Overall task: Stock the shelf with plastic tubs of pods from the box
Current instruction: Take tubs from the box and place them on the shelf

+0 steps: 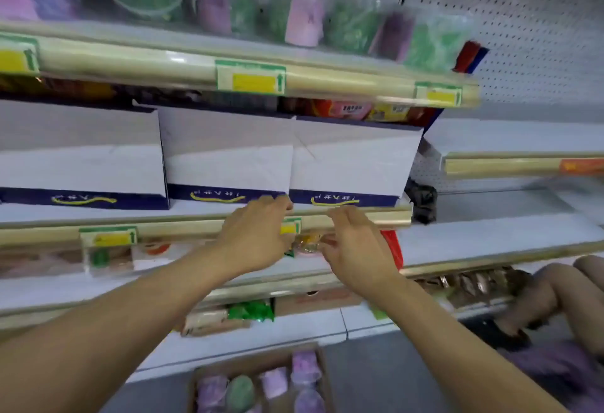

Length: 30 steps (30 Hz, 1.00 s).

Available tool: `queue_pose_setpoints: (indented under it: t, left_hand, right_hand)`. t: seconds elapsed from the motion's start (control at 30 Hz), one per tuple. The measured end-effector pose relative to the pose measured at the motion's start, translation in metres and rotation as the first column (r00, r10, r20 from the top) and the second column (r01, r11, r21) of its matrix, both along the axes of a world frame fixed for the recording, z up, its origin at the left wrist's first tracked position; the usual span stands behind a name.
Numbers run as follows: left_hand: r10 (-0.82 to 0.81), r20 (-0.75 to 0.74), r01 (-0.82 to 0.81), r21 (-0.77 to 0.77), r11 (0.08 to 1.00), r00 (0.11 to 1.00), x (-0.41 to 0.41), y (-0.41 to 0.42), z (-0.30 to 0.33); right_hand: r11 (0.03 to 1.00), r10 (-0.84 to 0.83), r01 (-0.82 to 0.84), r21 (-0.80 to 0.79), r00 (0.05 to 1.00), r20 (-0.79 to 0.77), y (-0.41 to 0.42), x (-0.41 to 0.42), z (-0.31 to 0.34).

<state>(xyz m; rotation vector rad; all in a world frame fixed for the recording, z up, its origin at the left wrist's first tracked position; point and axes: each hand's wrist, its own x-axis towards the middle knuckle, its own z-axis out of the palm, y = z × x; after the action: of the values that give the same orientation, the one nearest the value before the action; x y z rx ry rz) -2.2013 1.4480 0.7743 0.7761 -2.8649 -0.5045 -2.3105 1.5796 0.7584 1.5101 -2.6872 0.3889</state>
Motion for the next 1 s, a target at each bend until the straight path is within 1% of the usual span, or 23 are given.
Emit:
queue_pose_setpoints:
  t: [0.13, 0.33, 0.43, 0.53, 0.63, 0.77, 0.83, 0.87, 1.0]
  left_hand:
    - [0.006, 0.096, -0.013, 0.074, 0.997, 0.995, 0.024, 0.005, -0.069]
    - [0.027, 0.264, -0.09, 0.228, 0.97, 0.964, 0.056, 0.018, -0.183]
    - [0.065, 0.385, -0.185, 0.286, 0.94, 0.921, 0.068, 0.03, -0.24]
    - [0.049, 0.466, -0.221, 0.322, 0.921, 0.883, 0.077, 0.044, -0.3]
    - [0.07, 0.538, -0.294, 0.343, 0.892, 0.84, 0.084, 0.06, -0.354]
    - [0.143, 0.585, -0.388, 0.319, 0.865, 0.798, 0.092, 0.081, -0.43]
    - [0.131, 0.61, -0.405, 0.336, 0.85, 0.782, 0.098, 0.088, -0.474]
    - [0.117, 0.613, -0.405, 0.355, 0.843, 0.782, 0.101, 0.091, -0.493]
    - [0.073, 0.585, -0.377, 0.417, 0.827, 0.808, 0.111, 0.1, -0.585]
  right_hand:
    - [0.992, -0.023, 0.011, 0.127, 0.995, 0.097, 0.01, 0.018, -0.065]
    - [0.952, -0.097, 0.015, 0.305, 0.962, 0.255, 0.028, 0.029, -0.174]
    - [0.934, -0.122, -0.009, 0.358, 0.931, 0.343, 0.041, 0.028, -0.235]
    - [0.909, -0.152, -0.042, 0.415, 0.893, 0.423, 0.06, 0.028, -0.297]
    - [0.878, -0.194, -0.047, 0.476, 0.875, 0.445, 0.077, 0.024, -0.359]
    - [0.848, -0.233, -0.047, 0.528, 0.861, 0.452, 0.096, 0.021, -0.444]
    - [0.816, -0.232, -0.076, 0.573, 0.864, 0.446, 0.104, 0.022, -0.484]
    - [0.803, -0.261, -0.066, 0.592, 0.855, 0.448, 0.108, 0.023, -0.504]
    - [0.819, -0.371, 0.007, 0.573, 0.768, 0.522, 0.122, 0.03, -0.58]
